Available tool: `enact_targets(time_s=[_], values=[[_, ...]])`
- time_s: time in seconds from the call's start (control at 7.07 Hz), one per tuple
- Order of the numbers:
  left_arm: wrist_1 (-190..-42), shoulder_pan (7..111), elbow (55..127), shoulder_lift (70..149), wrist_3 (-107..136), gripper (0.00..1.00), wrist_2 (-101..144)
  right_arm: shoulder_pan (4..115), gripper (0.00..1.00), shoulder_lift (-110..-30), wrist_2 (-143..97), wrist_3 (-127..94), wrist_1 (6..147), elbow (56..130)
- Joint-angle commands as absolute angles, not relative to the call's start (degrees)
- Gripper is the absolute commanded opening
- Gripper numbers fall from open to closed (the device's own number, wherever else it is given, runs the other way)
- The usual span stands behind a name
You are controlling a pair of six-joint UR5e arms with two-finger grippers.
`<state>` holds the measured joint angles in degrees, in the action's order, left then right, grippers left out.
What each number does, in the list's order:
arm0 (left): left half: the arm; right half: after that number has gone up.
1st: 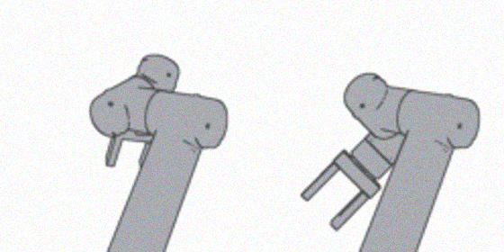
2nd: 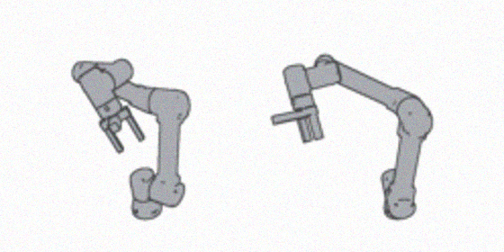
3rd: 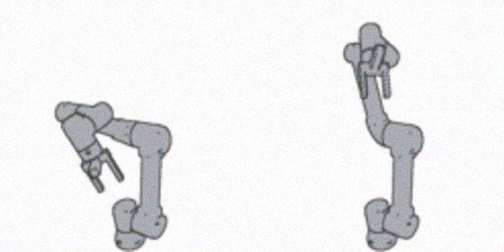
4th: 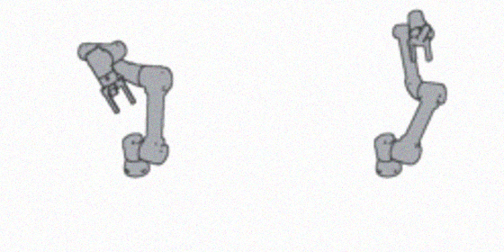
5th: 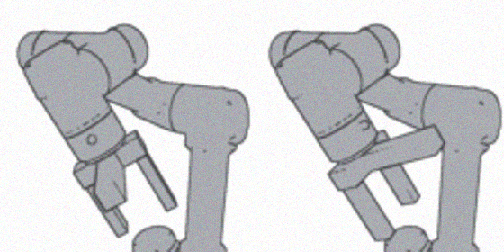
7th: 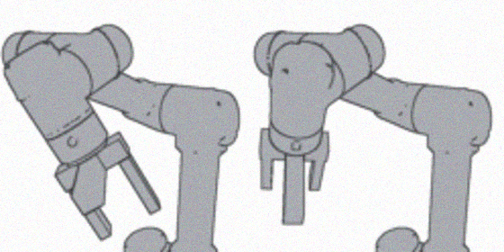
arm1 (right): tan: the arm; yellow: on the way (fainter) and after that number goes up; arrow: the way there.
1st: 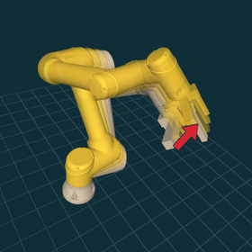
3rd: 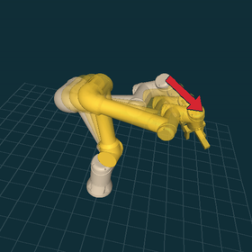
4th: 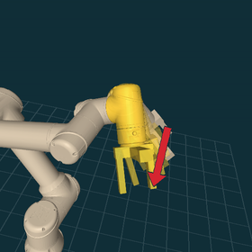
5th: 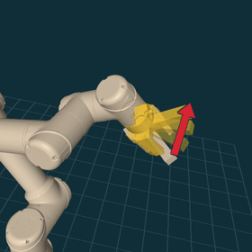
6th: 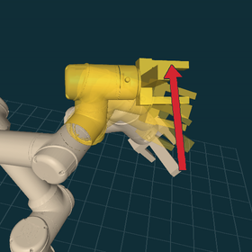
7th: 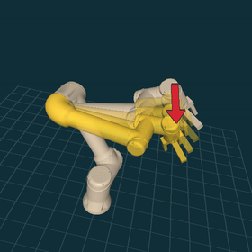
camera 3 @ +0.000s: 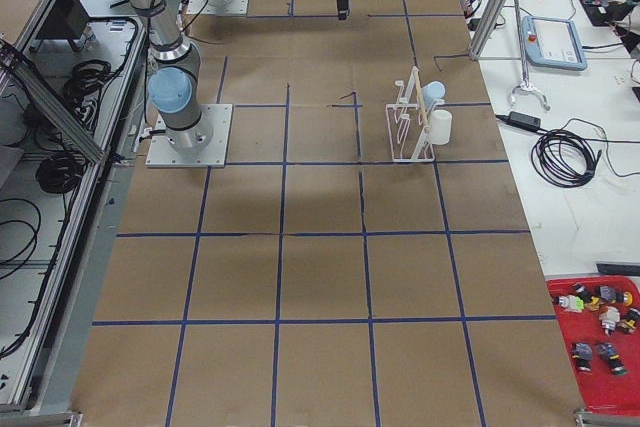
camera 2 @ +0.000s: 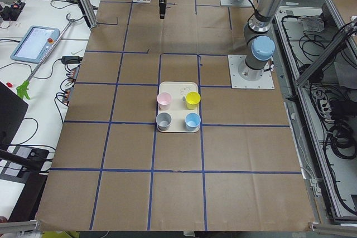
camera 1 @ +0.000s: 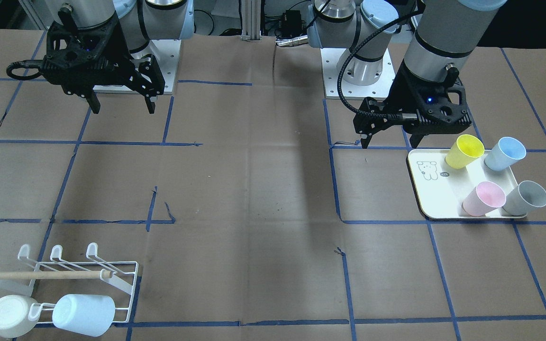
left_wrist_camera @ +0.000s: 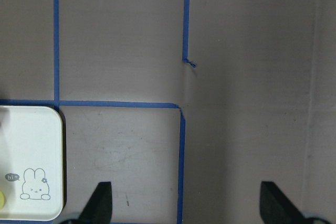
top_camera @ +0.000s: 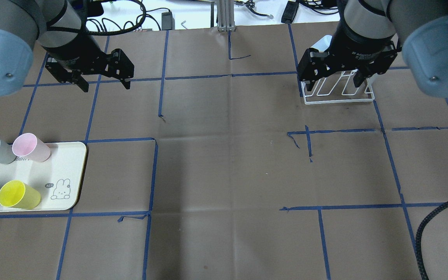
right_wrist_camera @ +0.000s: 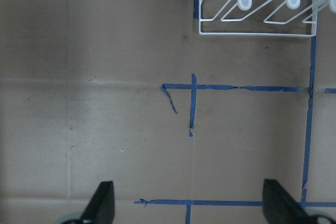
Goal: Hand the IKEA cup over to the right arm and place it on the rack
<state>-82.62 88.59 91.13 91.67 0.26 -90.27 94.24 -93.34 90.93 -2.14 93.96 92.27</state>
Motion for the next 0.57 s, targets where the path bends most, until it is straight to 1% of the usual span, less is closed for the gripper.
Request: enact_targets(time_s=[0.0, 0.42], values=[[-82.6, 88.7, 91.1, 91.7, 0.3, 1.00, -90.3, 94.1, 1.00, -94.0, 91.3, -2.2, 94.0, 93.3], [-82.6, 88.6, 91.1, 91.7, 0.3, 1.00, -90.3, 94.3, 1.00, -93.9, 91.3, -2.2, 94.3, 93.3]])
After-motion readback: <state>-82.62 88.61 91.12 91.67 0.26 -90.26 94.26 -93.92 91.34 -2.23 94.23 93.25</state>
